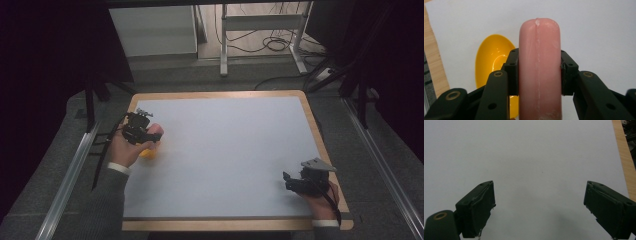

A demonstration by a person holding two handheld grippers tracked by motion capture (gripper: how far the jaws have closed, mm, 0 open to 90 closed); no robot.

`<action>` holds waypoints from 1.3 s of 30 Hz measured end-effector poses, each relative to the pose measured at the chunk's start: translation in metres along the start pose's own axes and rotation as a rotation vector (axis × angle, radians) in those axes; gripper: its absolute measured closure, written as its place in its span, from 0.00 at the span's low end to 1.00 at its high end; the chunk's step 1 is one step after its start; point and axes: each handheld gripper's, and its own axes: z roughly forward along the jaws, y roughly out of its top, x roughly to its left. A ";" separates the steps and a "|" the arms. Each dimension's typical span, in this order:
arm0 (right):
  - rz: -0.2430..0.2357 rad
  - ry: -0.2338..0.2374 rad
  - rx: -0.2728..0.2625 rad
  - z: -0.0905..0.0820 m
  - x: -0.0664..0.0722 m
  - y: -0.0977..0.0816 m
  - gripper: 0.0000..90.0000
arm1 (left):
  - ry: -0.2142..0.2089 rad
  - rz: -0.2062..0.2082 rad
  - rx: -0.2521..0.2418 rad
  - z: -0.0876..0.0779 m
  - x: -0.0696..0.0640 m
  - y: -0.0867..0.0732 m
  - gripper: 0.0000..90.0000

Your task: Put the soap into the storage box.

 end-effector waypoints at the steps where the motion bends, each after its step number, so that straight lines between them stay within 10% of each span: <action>1: 0.000 0.001 0.000 0.000 0.000 0.000 0.11 | 0.001 -0.004 -0.003 0.000 0.001 0.000 0.67; 39: -0.003 -0.005 0.009 0.002 0.000 -0.001 0.11 | 0.037 -0.109 0.052 0.027 0.039 -0.009 0.67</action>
